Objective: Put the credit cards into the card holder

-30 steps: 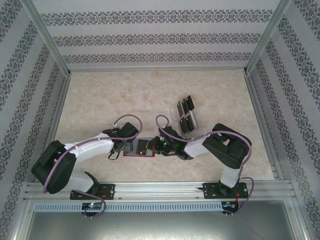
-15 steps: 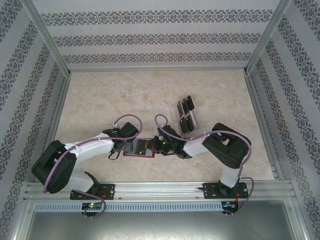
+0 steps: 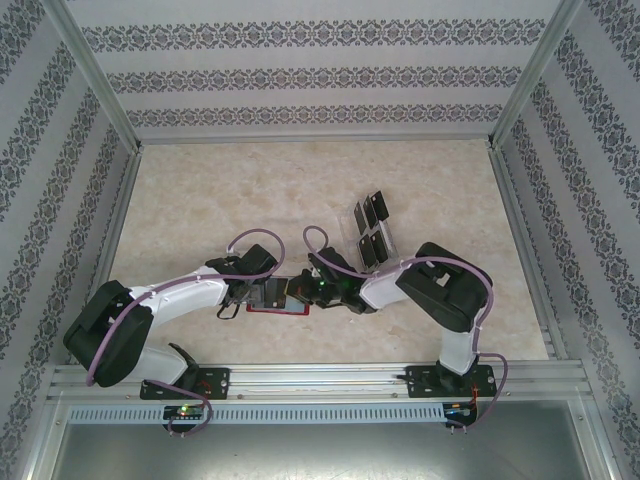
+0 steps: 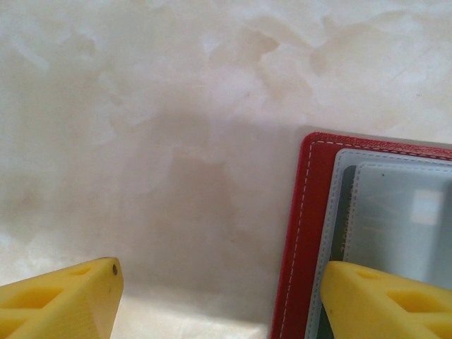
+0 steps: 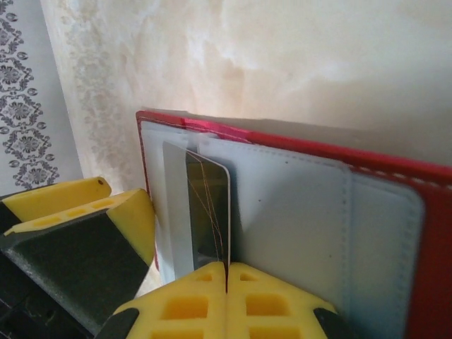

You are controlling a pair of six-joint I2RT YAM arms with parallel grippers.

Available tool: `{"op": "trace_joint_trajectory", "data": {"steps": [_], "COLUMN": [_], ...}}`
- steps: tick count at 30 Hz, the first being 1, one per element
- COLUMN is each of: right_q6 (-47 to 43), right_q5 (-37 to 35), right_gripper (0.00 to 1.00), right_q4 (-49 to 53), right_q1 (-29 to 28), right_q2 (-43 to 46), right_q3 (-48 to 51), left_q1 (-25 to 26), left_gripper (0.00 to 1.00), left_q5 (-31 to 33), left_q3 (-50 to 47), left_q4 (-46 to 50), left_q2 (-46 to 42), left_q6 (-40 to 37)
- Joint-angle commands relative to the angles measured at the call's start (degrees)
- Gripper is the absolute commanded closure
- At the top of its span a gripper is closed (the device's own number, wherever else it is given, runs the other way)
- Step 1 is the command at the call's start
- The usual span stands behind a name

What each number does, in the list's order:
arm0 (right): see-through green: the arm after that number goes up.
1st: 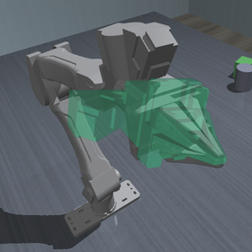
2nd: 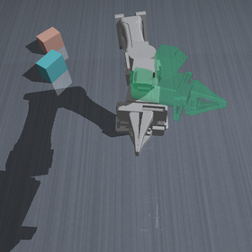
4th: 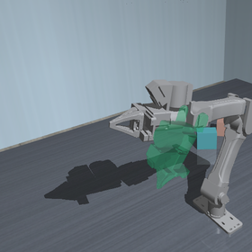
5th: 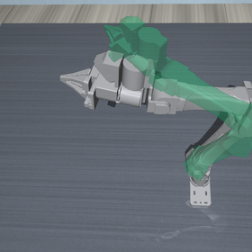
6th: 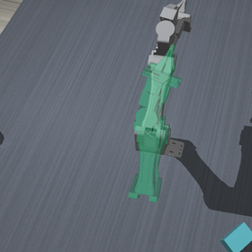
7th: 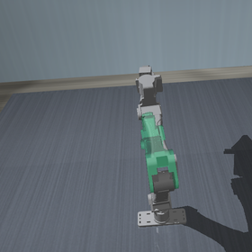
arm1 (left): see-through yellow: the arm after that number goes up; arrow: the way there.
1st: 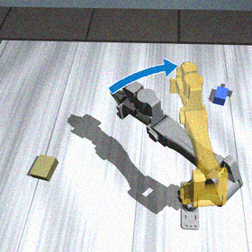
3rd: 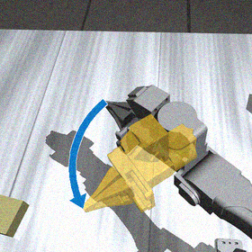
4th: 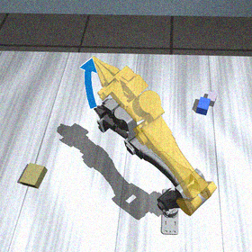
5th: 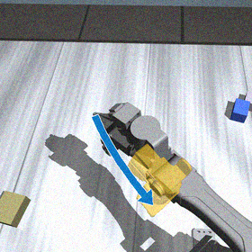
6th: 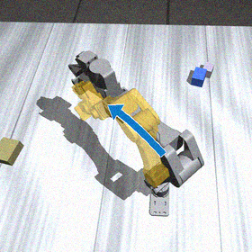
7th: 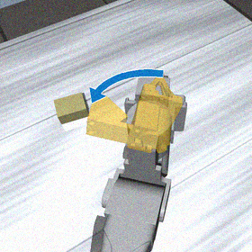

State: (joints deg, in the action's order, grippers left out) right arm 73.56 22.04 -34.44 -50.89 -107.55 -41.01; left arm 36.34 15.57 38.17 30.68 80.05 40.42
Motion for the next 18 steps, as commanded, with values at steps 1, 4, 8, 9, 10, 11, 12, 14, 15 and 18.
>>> {"op": "trace_joint_trajectory", "data": {"steps": [1,4,8,9,10,11,12,14,15,18], "right_q6": [-1.2,-1.5,-2.0,-2.1,-2.1,-2.1,-2.2,-2.1,-2.3,-2.5], "right_q5": [0.7,0.9,1.3,1.4,1.5,1.5,1.5,1.6,1.6,1.7], "right_gripper": [1.0,1.0,1.0,1.0,1.0,1.0,1.0,1.0,1.0,1.0], "right_q4": [2.7,3.5,4.4,4.5,4.6,4.7,4.8,4.9,5.1,5.6], "right_q1": [-0.5,-0.5,-0.7,-0.8,-0.8,-0.9,-1.0,-1.1,-1.2,-1.2], "right_q2": [-2.0,-2.2,-2.4,-2.6,-2.7,-2.8,-2.9,-3.1,-3.2,-3.5], "right_q3": [-1.4,-2.2,-3.1,-3.3,-3.3,-3.4,-3.6,-3.8,-3.9,-4.3], "left_q1": [0.5,0.5,0.5,0.5,0.5,0.4,0.5,0.5,0.5,0.4], "left_gripper": [0.24,0.24,0.24,0.24,0.24,0.24,0.24,0.23,0.23,0.23], "left_q5": [-0.1,-0.2,-0.3,-0.2,-0.1,-0.2,-0.3,-0.5,-0.6,-1.0], "left_q3": [-0.1,-0.1,0.0,0.2,0.3,0.5,0.6,0.9,0.9,0.7], "left_q4": [0.4,0.4,0.4,0.5,0.7,0.7,0.7,0.8,0.8,0.8], "left_q2": [1.7,1.7,1.2,1.0,0.8,0.7,0.5,-0.1,-0.5,-1.6], "left_q6": [-0.1,0.0,0.1,0.2,0.2,0.2,0.3,0.5,0.6,1.3]}}
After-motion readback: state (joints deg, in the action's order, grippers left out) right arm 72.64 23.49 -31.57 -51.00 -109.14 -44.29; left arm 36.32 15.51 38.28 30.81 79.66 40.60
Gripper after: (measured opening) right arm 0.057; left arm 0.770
